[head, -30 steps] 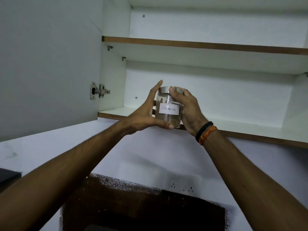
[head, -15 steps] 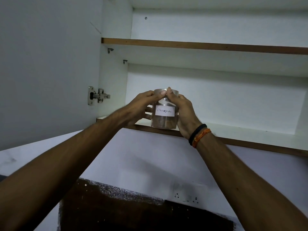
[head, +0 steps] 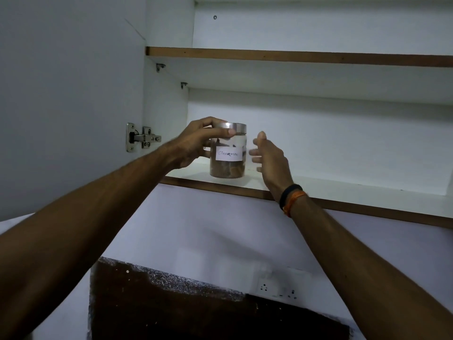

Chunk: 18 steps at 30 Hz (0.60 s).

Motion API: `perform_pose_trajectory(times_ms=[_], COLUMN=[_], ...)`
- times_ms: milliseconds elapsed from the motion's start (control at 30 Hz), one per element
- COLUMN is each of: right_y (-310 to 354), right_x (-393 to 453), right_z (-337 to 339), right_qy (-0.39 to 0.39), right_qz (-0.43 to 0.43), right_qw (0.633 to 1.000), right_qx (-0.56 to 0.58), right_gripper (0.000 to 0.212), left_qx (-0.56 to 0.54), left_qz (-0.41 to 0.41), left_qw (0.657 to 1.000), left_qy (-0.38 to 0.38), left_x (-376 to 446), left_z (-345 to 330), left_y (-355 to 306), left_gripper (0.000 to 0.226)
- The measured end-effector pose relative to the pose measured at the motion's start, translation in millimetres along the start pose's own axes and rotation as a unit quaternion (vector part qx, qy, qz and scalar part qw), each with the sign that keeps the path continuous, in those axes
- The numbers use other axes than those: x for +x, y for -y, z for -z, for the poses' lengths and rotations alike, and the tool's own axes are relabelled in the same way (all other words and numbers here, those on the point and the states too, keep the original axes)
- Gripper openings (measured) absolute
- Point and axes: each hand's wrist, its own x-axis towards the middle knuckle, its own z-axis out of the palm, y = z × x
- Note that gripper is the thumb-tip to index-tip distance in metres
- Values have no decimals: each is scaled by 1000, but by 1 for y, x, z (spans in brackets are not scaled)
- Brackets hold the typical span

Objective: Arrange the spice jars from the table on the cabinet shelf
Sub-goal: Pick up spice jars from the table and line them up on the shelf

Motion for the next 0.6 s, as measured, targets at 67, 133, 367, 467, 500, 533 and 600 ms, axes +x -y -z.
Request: perform_pose_trajectory(times_ms=[67, 133, 367, 467, 500, 533, 600], right_y=[-19, -32, -42, -46, -47, -48, -50], right_x=[0, 0, -1, -3, -3, -4, -4], right_z=[6, 9, -9, -12, -12, -13, -15], right_qy=[-18, -8, -41, -83, -93, -104, -130], right_qz=[66, 106, 153, 167, 175, 184, 209], right_qw=[977, 936, 844, 828, 822, 817, 806], right_qx=[-200, -335, -513, -529, -533, -536, -539], right_gripper=[55, 55, 45, 46, 46, 46, 43], left_qx=[-9, -4, 28, 64, 79, 94, 125], left_qz=[5, 11, 30, -3, -18, -31, -50], left_qw=[1000, 1000, 999, 997, 996, 994, 990], left_qy=[2, 3, -16, -31, -37, -41, -47], left_x=[3, 8, 32, 43, 47, 50, 57], left_z=[8, 15, 37, 48, 52, 56, 61], left_y=[9, 19, 44, 50, 53, 55, 62], left_gripper=[53, 49, 37, 26, 24, 22, 22])
